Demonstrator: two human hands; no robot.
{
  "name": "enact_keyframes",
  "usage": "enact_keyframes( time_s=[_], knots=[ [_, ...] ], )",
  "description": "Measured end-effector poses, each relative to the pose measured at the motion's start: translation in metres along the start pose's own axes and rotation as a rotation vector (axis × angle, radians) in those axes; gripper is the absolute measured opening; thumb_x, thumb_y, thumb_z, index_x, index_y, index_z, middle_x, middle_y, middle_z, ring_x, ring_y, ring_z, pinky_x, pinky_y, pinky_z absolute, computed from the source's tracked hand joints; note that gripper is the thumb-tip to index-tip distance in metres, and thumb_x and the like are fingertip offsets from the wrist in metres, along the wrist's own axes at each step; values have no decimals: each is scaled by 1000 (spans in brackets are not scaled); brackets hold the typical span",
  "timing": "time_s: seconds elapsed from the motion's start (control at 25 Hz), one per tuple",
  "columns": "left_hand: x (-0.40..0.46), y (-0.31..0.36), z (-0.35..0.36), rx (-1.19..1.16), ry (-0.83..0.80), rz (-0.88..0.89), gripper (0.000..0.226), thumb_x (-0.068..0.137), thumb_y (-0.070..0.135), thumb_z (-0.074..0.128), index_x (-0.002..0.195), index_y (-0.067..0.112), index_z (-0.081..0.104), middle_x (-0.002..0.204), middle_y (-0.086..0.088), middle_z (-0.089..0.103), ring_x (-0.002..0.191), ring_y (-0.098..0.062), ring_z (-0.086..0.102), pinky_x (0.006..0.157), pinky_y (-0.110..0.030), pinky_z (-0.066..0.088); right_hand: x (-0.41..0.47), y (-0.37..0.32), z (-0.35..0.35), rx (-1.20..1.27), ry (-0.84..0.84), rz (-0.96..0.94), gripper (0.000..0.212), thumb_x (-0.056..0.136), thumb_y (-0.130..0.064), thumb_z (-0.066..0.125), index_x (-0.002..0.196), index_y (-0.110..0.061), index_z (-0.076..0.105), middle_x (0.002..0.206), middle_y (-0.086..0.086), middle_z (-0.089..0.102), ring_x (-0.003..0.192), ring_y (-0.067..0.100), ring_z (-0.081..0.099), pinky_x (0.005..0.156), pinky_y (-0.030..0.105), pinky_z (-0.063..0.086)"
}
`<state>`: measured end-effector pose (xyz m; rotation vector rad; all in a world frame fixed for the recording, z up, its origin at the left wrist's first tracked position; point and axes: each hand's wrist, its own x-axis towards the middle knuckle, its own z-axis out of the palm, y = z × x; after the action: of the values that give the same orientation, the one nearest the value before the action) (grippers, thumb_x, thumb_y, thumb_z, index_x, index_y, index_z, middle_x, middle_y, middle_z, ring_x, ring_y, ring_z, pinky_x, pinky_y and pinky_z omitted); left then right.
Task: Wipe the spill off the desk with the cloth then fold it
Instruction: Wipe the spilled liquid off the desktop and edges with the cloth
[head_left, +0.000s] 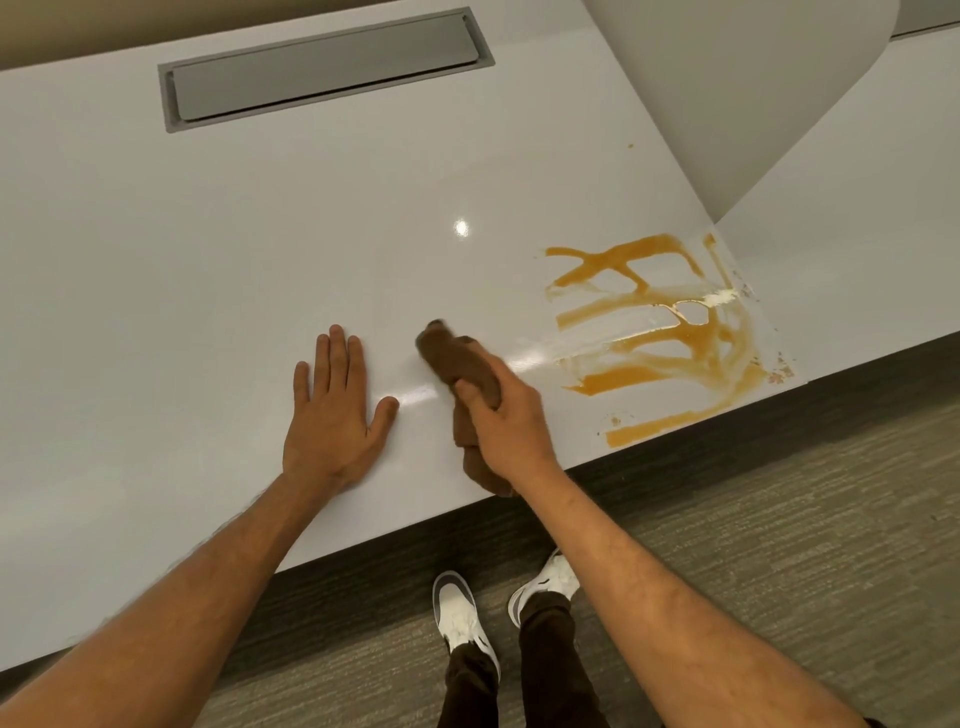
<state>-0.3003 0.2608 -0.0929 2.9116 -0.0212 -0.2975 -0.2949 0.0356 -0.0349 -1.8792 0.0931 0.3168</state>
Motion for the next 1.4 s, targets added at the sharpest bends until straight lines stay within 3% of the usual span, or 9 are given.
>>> enact_keyframes(
  time_s=[0.08,0.16,0.32,0.56,0.8,0.96,1.24,1.32,1.4],
  knots=[
    [0,0,1,-7,9,5,90,100,66,13,165,9,-11,174,-11,-19,161,-25,-18,131,-51,-3,3,-2,-23,110,143,25,38,99,-32,60,134,-45,56,104,-35,67,103,-10,62,96,23,53],
    [-1,-1,1,-14,11,2,89,101,65,14,165,9,-11,174,-11,-19,161,-25,-18,131,-51,-3,2,3,-36,62,241,-3,41,99,-34,60,138,-45,52,120,-30,65,112,-7,60,102,29,50],
    [-1,0,-1,-6,4,2,89,101,65,13,165,9,-11,174,-11,-19,161,-25,-18,131,-49,-5,-8,32,-16,-664,199,-37,65,103,-52,41,159,-21,30,169,6,24,157,28,17,126,50,22],
    [1,1,-1,0,-12,-10,85,102,60,13,165,9,-12,173,-11,-20,161,-26,-19,131,-48,-6,17,33,11,-920,227,-115,73,98,-61,40,158,-21,32,166,16,27,153,42,22,124,55,22],
    [2,0,0,-19,-5,-9,80,104,55,15,166,9,-8,174,-12,-18,161,-26,-17,131,-49,-6,31,25,30,-780,145,-326,62,89,-27,71,148,-21,52,158,12,45,146,41,37,118,56,35],
    [1,-2,0,-26,6,6,80,104,56,9,166,8,-5,174,-13,-13,162,-27,-13,131,-51,-3,20,27,38,-616,-3,-427,41,90,-20,71,131,-23,69,146,2,60,141,31,47,118,49,36],
    [0,-6,-1,-16,-22,67,80,103,56,9,165,10,-10,175,-7,-17,161,-21,-17,131,-52,-6,-35,35,4,-542,-283,-309,39,89,-19,71,126,-32,70,142,-8,62,142,17,46,125,40,25],
    [-2,-4,-3,-9,-20,78,82,102,58,9,165,10,-11,175,-6,-17,161,-21,-17,130,-52,-8,-54,33,-17,-498,-306,-258,36,88,-20,72,121,-35,72,136,-11,66,136,14,52,121,39,32],
    [-4,-1,-7,3,-31,141,82,102,61,9,165,12,-11,175,-3,-18,161,-19,-18,130,-49,-11,-71,29,-40,-340,-220,-125,38,87,-18,70,116,-42,72,121,-15,73,109,7,69,102,36,53]
  ],
)
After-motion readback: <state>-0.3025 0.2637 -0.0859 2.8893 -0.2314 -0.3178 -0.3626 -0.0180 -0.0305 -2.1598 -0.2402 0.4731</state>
